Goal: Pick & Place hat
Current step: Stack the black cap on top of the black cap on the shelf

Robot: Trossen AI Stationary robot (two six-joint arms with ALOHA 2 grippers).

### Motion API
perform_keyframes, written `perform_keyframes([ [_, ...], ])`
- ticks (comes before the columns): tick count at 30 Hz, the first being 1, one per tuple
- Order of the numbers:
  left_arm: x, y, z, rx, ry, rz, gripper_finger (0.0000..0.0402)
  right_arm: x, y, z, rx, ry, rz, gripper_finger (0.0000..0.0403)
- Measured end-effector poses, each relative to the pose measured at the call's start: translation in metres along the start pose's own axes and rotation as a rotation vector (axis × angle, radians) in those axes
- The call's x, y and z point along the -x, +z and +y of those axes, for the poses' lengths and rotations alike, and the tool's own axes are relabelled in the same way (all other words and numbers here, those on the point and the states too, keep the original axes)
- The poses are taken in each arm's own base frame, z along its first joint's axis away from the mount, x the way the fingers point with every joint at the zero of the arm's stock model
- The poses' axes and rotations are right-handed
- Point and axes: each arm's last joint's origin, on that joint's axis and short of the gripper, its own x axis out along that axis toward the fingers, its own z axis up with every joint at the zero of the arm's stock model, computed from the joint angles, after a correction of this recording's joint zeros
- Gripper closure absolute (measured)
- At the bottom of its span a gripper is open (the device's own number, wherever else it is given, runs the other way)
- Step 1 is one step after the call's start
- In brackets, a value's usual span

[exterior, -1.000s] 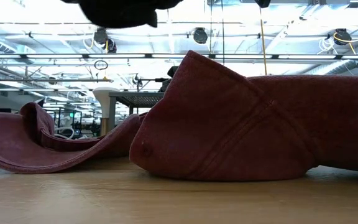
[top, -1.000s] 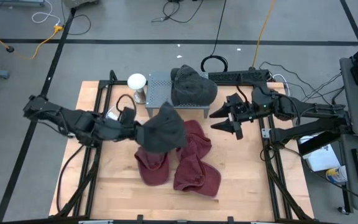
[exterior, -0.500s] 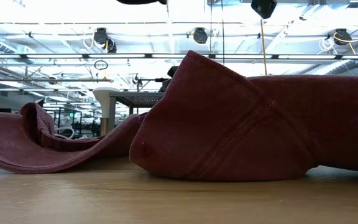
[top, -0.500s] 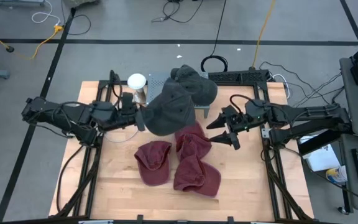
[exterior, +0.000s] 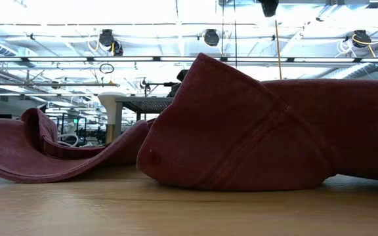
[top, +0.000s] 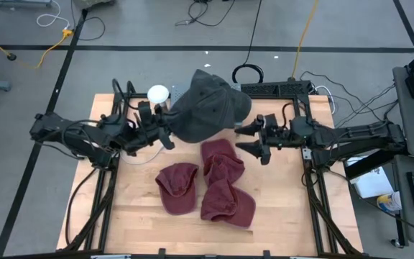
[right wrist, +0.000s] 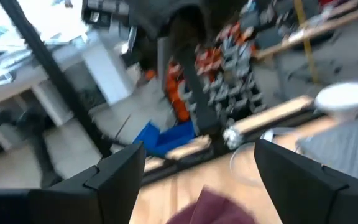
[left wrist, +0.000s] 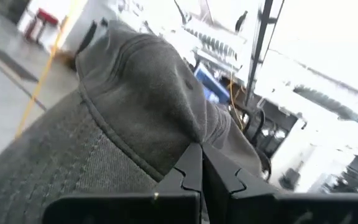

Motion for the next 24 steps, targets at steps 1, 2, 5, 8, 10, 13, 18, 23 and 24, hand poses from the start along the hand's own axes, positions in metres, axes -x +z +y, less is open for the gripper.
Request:
perform_keyframes([
  [1, -0.002, -0.001, -0.001, -0.011, -0.001, -0.021, 0.0401, 0.000, 0.002, 0.001, 0.009, 0.001, -0.021, 0.0110],
  [2, -0.004, -0.002, -0.001, -0.022, -0.002, -0.041, 0.0401, -0.001, 0.003, 0.001, 0.015, 0.008, -0.040, 0.0110],
  [5, -0.012, -0.004, 0.000, -0.028, -0.009, -0.099, 0.0401, -0.002, 0.006, 0.003, 0.033, 0.026, -0.080, 0.0110],
  [8, -0.019, -0.007, 0.003, -0.020, -0.015, -0.135, 0.0401, -0.005, 0.008, 0.003, 0.054, 0.015, -0.120, 0.0110],
  [10, -0.024, -0.009, 0.005, -0.017, -0.021, -0.149, 0.0401, -0.007, 0.008, 0.002, 0.067, 0.015, -0.133, 0.0110],
  [13, -0.030, -0.014, 0.008, -0.019, -0.039, -0.156, 0.0401, -0.009, 0.010, 0.003, 0.073, 0.014, -0.172, 0.0110],
  [18, -0.039, -0.024, 0.011, -0.018, -0.084, -0.161, 0.0401, -0.017, 0.008, 0.001, 0.077, 0.013, -0.201, 0.0110],
  [23, -0.042, -0.030, 0.012, -0.021, -0.092, -0.154, 0.0401, -0.021, 0.008, 0.001, 0.075, 0.028, -0.228, 0.0110],
  [24, -0.042, -0.030, 0.012, -0.021, -0.092, -0.155, 0.0401, -0.021, 0.008, 0.001, 0.074, 0.029, -0.229, 0.0110],
])
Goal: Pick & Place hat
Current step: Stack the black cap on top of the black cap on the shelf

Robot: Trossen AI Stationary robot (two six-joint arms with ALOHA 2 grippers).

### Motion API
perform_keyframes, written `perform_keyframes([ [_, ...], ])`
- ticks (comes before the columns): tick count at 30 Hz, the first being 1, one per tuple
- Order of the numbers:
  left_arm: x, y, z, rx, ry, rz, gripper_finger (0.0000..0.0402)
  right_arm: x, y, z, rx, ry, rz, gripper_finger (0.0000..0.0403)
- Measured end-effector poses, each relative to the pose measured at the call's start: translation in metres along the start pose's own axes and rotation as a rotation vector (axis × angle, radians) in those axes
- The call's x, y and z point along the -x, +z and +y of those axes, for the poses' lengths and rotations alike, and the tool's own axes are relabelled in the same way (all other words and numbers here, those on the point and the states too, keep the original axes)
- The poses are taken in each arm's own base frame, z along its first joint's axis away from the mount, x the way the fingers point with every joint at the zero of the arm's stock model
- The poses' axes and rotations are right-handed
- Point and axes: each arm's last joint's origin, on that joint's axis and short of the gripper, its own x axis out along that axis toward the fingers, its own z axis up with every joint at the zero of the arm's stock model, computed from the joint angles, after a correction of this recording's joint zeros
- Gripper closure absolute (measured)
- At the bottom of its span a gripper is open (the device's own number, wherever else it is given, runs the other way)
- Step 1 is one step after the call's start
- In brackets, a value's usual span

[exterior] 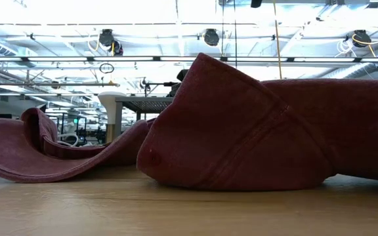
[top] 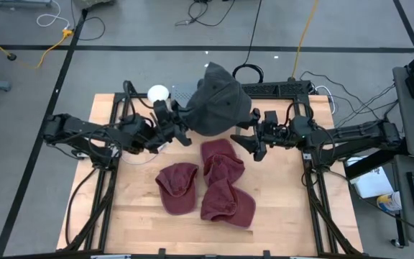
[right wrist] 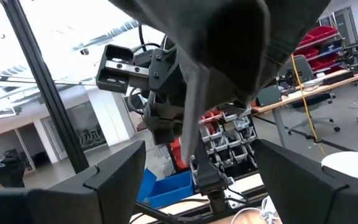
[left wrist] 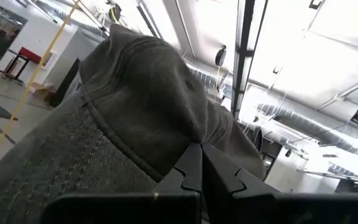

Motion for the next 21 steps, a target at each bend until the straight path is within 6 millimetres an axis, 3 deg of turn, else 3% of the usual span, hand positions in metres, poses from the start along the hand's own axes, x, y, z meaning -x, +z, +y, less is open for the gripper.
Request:
perform_keyframes([
  [16, 0.0003, -0.0029, 0.0012, -0.048, 0.011, 0.036, 0.0401, -0.0002, 0.0085, 0.0030, 0.006, 0.029, -0.095, 0.0112],
  [21, 0.0003, -0.0052, 0.0019, -0.044, 0.016, 0.055, 0.0401, -0.0033, 0.0037, 0.0014, 0.002, 0.022, -0.077, 0.0145],
])
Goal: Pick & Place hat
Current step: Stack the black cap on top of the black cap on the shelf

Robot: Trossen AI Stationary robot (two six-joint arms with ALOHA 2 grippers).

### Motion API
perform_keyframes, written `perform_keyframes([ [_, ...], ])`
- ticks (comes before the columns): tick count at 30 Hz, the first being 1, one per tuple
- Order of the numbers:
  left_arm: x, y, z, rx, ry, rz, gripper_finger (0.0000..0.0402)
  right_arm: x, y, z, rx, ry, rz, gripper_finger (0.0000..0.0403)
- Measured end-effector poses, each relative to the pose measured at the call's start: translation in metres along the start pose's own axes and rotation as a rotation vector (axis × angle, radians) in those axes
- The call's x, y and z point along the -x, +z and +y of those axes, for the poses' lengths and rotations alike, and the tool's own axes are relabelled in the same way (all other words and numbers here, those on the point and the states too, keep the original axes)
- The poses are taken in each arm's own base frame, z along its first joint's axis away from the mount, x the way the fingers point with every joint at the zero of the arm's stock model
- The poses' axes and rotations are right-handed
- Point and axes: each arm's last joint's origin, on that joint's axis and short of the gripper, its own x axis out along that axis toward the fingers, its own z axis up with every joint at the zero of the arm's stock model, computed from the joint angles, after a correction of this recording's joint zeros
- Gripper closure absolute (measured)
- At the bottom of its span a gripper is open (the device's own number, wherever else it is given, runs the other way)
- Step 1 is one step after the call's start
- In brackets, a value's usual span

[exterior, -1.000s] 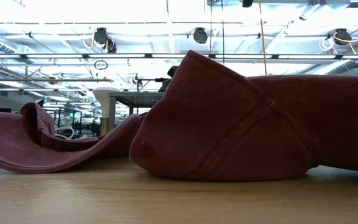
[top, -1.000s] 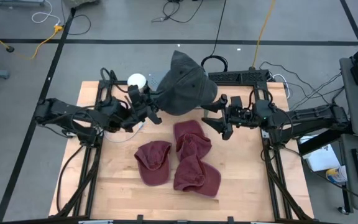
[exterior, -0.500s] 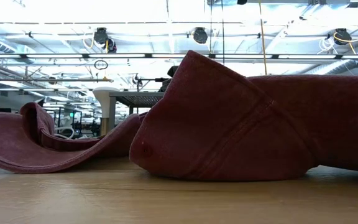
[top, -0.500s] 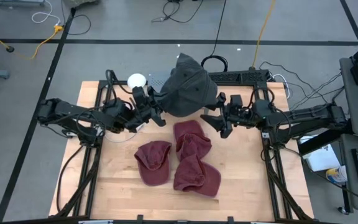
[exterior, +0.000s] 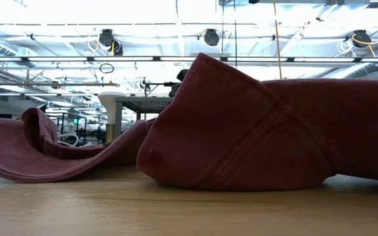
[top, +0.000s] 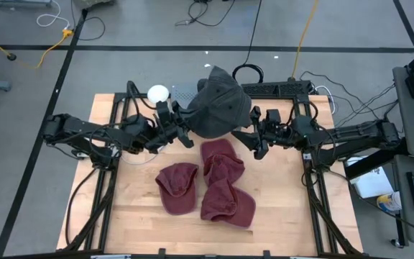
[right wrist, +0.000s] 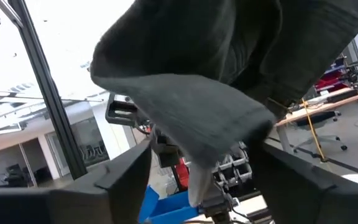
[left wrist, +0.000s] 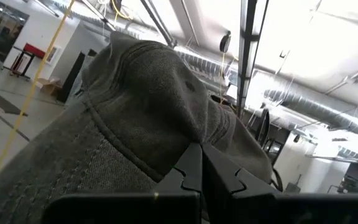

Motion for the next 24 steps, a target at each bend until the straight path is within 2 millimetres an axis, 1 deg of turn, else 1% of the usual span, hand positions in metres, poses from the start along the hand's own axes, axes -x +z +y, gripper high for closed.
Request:
perform_keyframes([
  [2, 0.000, 0.000, 0.000, 0.000, 0.000, 0.000, 0.0401, -0.001, -0.002, -0.001, -0.008, -0.001, 0.003, 0.0176],
  [4, 0.000, 0.000, 0.000, -0.001, 0.001, 0.002, 0.0401, -0.002, -0.004, -0.001, -0.012, -0.005, 0.014, 0.0217],
  [10, 0.000, -0.003, 0.001, -0.005, 0.008, 0.027, 0.0401, -0.003, -0.005, -0.002, -0.012, -0.006, 0.013, 0.0367],
  [11, 0.000, -0.003, 0.001, -0.001, 0.010, 0.031, 0.0401, -0.003, -0.005, -0.002, -0.011, -0.003, 0.010, 0.0383],
  [12, 0.000, -0.003, 0.001, 0.000, 0.010, 0.033, 0.0401, -0.003, -0.004, -0.002, -0.005, -0.002, 0.007, 0.0389],
  [14, 0.000, -0.003, 0.001, -0.001, 0.010, 0.035, 0.0400, -0.003, -0.004, -0.002, -0.017, -0.001, 0.005, 0.0388],
  [17, 0.000, -0.004, 0.001, -0.002, 0.010, 0.036, 0.0389, -0.002, -0.003, -0.001, -0.042, 0.001, 0.004, 0.0394],
  [20, 0.001, -0.002, 0.001, -0.006, 0.008, 0.036, 0.0373, 0.001, 0.001, 0.000, -0.044, 0.006, 0.006, 0.0396],
  [24, 0.002, 0.000, 0.001, 0.011, 0.012, 0.050, 0.0340, 0.011, 0.012, 0.003, -0.043, 0.023, 0.028, 0.0397],
])
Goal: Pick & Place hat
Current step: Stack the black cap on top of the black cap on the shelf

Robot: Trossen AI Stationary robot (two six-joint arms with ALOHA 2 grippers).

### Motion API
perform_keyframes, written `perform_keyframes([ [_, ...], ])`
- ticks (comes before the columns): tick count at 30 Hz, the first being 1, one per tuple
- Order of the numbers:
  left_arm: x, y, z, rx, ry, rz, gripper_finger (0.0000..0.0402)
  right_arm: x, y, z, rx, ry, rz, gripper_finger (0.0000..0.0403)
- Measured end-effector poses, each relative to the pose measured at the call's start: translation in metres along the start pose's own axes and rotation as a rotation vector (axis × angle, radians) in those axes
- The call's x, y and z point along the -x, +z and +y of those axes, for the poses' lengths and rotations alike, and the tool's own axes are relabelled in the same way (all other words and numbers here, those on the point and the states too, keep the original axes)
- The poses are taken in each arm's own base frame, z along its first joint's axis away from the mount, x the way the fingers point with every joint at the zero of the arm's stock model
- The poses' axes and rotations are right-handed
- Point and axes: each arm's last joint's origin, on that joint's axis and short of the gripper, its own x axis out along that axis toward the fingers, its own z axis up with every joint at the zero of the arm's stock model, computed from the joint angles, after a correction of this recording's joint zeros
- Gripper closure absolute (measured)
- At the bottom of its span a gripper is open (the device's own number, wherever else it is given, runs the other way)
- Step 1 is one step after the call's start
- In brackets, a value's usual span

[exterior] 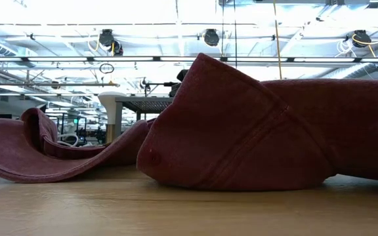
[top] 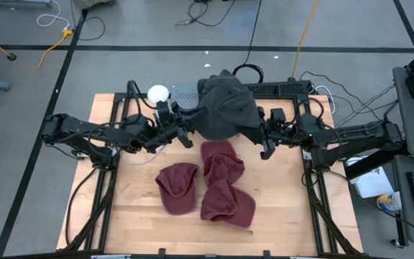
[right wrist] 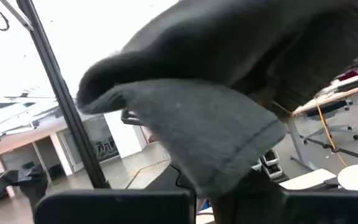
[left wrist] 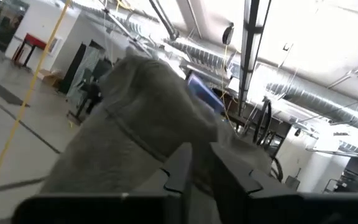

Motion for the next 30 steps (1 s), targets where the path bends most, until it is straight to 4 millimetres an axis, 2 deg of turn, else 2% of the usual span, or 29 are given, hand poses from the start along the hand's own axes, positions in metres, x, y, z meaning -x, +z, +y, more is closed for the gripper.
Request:
perform_keyframes([
  [7, 0.007, 0.006, 0.005, 0.019, -0.023, 0.139, 0.0254, 0.024, 0.015, 0.004, -0.054, 0.011, 0.086, 0.0397],
  [13, 0.010, 0.010, 0.017, 0.056, -0.089, 0.288, 0.0201, 0.039, 0.014, 0.004, -0.194, 0.073, 0.260, 0.0397],
  [20, 0.012, 0.013, 0.038, 0.099, -0.178, 0.497, 0.0178, 0.044, 0.007, 0.002, -0.385, 0.164, 0.457, 0.0396],
  [30, 0.016, 0.017, 0.068, 0.158, -0.264, 0.741, 0.0176, 0.051, -0.001, 0.004, -0.556, 0.306, 0.687, 0.0393],
])
